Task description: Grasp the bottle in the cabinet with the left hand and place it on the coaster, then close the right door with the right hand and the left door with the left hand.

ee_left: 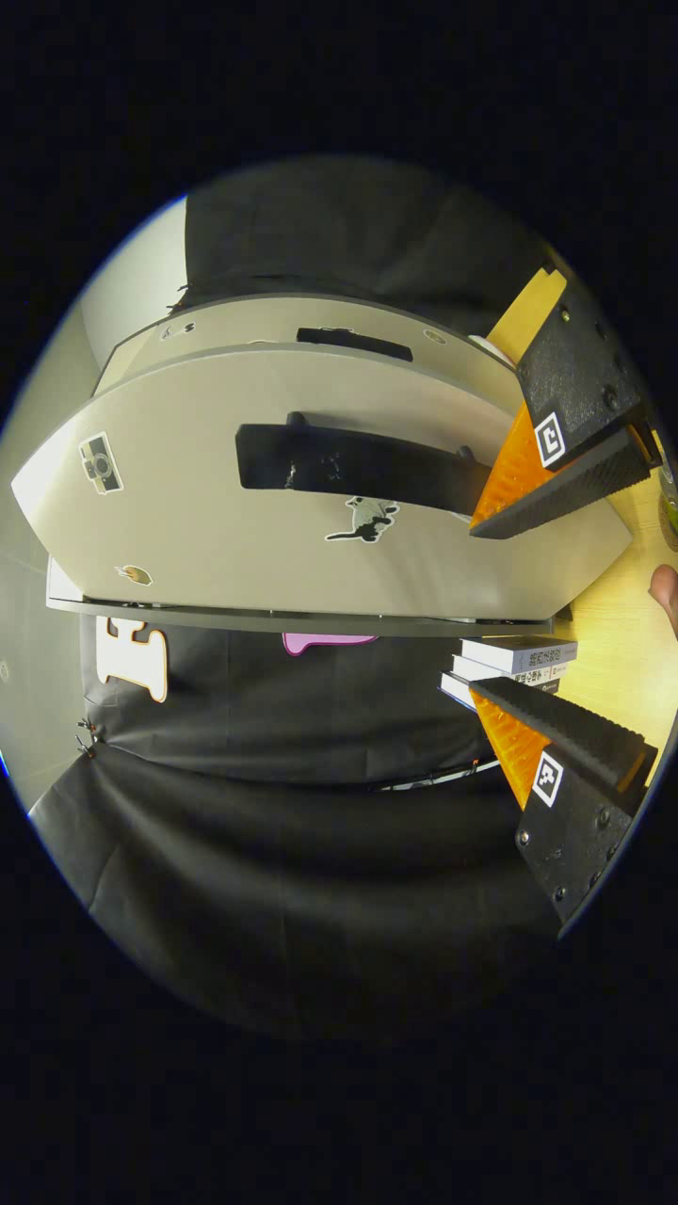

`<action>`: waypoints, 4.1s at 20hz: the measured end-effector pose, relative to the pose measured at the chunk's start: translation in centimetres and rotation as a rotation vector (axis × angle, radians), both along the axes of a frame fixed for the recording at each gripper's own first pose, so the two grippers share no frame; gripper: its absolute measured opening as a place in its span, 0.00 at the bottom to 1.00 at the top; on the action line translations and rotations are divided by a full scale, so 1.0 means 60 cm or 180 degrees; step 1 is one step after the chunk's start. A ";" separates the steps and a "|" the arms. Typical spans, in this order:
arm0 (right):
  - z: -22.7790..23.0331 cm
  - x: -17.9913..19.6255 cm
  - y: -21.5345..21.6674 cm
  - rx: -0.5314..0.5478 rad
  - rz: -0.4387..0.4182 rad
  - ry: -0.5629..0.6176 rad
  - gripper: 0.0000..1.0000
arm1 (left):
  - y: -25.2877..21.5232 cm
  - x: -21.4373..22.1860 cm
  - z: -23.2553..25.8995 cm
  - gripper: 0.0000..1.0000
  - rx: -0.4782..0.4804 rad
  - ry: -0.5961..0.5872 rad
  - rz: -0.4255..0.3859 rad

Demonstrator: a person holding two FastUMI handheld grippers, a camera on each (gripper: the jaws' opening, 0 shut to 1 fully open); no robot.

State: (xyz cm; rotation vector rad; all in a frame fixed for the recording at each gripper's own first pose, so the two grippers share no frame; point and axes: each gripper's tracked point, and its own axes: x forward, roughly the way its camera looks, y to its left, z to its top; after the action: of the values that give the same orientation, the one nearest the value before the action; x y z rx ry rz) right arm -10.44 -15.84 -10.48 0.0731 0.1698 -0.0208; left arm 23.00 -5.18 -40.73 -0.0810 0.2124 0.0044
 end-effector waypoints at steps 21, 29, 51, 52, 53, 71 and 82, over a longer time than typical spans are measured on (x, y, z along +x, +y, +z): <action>0.094 -0.066 -0.026 -0.0006 -0.0735 -0.0111 0.95 | -0.080 -0.075 0.041 0.94 0.0008 -0.0095 -0.0335; 0.139 -0.069 0.056 -0.0049 -0.0412 -0.0367 0.95 | -0.093 -0.189 0.099 0.97 0.0069 -0.0329 -0.0262; 0.141 0.052 0.260 -0.0287 -0.0074 -0.0501 0.95 | -0.110 -0.169 0.134 0.96 0.0170 -0.0616 -0.0467; 0.136 0.056 0.267 -0.0288 -0.0059 -0.0520 0.95 | -0.113 -0.164 0.133 0.97 0.0169 -0.0636 -0.0509; 0.133 0.062 0.278 -0.0290 -0.0013 -0.0551 0.95 | -0.113 -0.161 0.133 0.97 0.0193 -0.0665 -0.0537; 0.086 0.149 0.276 -0.0423 0.0186 -0.0486 0.94 | -0.168 -0.080 0.113 0.96 0.0217 -0.0647 -0.0584; 0.087 0.150 0.223 -0.0458 0.0212 -0.0490 0.94 | -0.232 -0.087 0.134 0.96 0.0060 -0.0687 -0.0571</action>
State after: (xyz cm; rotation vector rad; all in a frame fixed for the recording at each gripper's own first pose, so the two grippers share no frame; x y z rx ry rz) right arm -1.44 -2.48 -5.23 -0.0745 0.0166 0.0389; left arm 17.80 -19.10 -32.72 -0.0430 0.0033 -0.1805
